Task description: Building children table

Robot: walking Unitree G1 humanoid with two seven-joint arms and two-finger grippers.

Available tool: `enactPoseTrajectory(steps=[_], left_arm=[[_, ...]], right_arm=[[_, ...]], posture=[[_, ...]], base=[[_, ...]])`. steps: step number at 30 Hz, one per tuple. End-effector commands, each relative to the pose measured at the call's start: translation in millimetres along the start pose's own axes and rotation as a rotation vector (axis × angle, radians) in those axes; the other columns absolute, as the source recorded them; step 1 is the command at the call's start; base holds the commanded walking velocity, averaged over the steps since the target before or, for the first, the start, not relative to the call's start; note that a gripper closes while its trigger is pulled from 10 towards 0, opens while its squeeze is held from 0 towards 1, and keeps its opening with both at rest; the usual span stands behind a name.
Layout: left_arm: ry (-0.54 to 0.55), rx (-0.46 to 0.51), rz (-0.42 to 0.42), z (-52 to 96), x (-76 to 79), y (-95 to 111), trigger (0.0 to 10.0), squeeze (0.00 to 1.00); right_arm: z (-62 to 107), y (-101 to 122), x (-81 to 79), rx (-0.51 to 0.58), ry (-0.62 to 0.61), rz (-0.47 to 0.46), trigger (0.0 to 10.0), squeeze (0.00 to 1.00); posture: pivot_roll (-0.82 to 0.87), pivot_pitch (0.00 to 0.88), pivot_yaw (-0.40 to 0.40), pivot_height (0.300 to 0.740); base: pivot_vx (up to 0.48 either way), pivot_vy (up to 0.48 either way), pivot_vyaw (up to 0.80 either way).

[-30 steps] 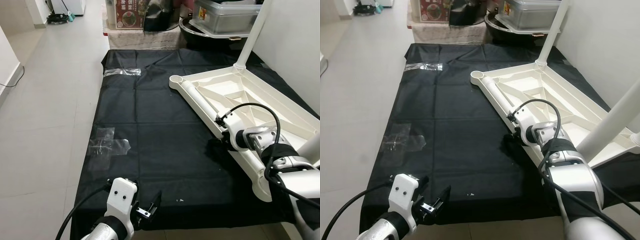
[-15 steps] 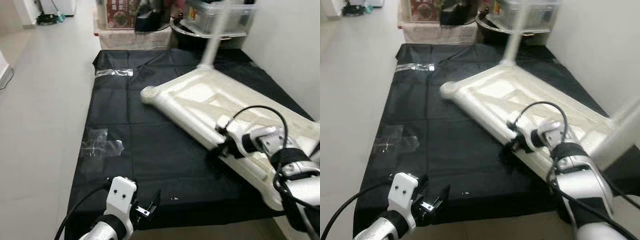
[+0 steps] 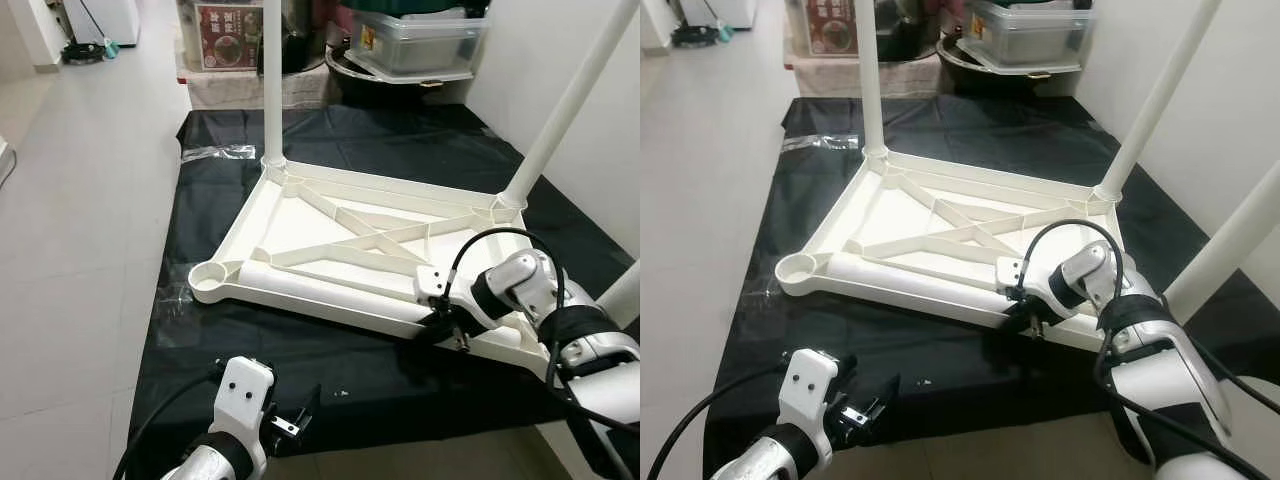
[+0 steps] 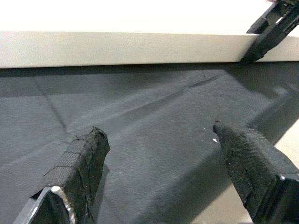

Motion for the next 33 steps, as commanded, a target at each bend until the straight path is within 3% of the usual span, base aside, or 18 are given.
enactPoseTrajectory(steps=[1,3,5,8,13,16,18,19,20,21,25,27,28,31,32,33], left_arm=[[-0.008,-0.02,-0.001,-0.3,-0.3,-6,10.0,0.0],[-0.008,-0.02,-0.001,-0.3,-0.3,-6,10.0,0.0],[-0.009,-0.018,-0.003,-1.3,-1.4,-6,10.0,0.0],[-0.007,-0.016,-0.002,-1.9,-1.7,-6,10.0,0.0],[-0.006,-0.015,-0.002,-2.4,-1.8,-6,10.0,0.0],[-0.005,-0.015,-0.003,-2.9,-1.7,-6,10.0,0.0],[-0.004,-0.015,-0.002,-3.0,-1.7,-6,10.0,0.0],[-0.004,-0.014,-0.002,-3.1,-1.8,-6,10.0,0.0],[-0.004,-0.014,-0.002,-3.1,-1.8,-6,10.0,0.0],[-0.003,-0.014,-0.001,-3.3,-2.1,-6,10.0,0.0],[-0.003,-0.013,-0.002,-3.6,-2.2,-6,10.0,0.0],[-0.002,-0.013,-0.001,-3.9,-2.3,-6,10.0,0.0],[-0.003,-0.012,-0.002,-4.4,-2.4,-5,10.0,0.0],[-0.003,-0.012,-0.003,-4.6,-2.5,-5,10.0,0.0],[-0.002,-0.012,-0.002,-4.9,-2.5,-5,10.0,0.0],[-0.001,-0.011,-0.001,-5.0,-2.5,-5,10.0,0.0]], right_arm=[[-4.3,-7,-4.0,-0.152,0.041,0.107,0.0,0.0],[-4.3,-7,-4.0,-0.152,0.041,0.107,0.0,0.0],[12.4,-29,1.9,-0.333,-0.02,0.163,0.0,0.0],[18.6,-39,4.9,-0.409,-0.06,0.175,0.0,0.0],[23.1,-48,5.2,-0.468,-0.068,0.186,0.0,0.0],[30.8,-63,7.9,-0.605,-0.106,0.234,0.0,0.0],[28.7,-63,7.5,-0.585,-0.109,0.221,0.0,0.0],[25.0,-59,8.2,-0.54,-0.122,0.216,1.4,0.0],[25.0,-59,8.2,-0.54,-0.122,0.216,1.4,0.0],[17.7,-44,8.7,-0.422,-0.124,0.202,10.0,0.0],[14.0,-33,9.1,-0.346,-0.122,0.21,10.0,0.0],[10.9,-20,9.0,-0.252,-0.111,0.203,10.0,0.0],[10.1,-8,9.6,-0.176,-0.104,0.185,10.0,1.0],[11.6,-3,9.5,-0.146,-0.091,0.174,10.0,1.0],[13.3,0,9.6,-0.128,-0.078,0.167,10.0,0.51],[14.5,3,9.6,-0.115,-0.07,0.162,10.0,0.51]], posture=[[0.11,0.063,-0.096,0.74],[0.11,0.063,-0.096,0.74],[0.11,0.066,-0.097,0.74],[0.11,0.069,-0.099,0.74],[0.11,0.073,-0.1,0.74],[0.11,0.073,-0.099,0.74],[0.11,0.075,-0.1,0.74],[0.11,0.075,-0.1,0.74],[0.11,0.075,-0.1,0.74],[0.11,0.078,-0.096,0.74],[0.11,0.078,-0.096,0.74],[0.11,0.078,-0.096,0.74],[0.1,0.079,-0.096,0.74],[0.11,0.081,-0.097,0.74],[0.1,0.081,-0.097,0.74],[0.1,0.081,-0.097,0.74]], base=[[0.0,0.0,0.0],[0.0,0.0,0.0],[0.0,0.0,0.0],[0.0,0.0,0.0],[0.0,0.0,0.0],[0.0,0.0,0.0],[0.0,0.0,0.0],[0.0,0.0,0.0],[0.0,0.0,0.0],[0.0,0.0,0.0],[0.0,0.0,0.0],[0.0,0.0,0.0],[0.0,0.0,0.0],[0.0,0.0,0.0],[0.0,0.0,0.0],[0.0,0.0,0.0]])
Point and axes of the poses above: a point about 5 cm out from each wrist's last joint towards the gripper, its own z axis pointing back from the gripper into the wrist, its own y axis along the axis of the wrist's last joint, x = y × z, the point moved 2 cm from there along -z, pointing out of the wrist towards the gripper, and after that the axes turned 12 degrees about -z, right-handed, at the moved point
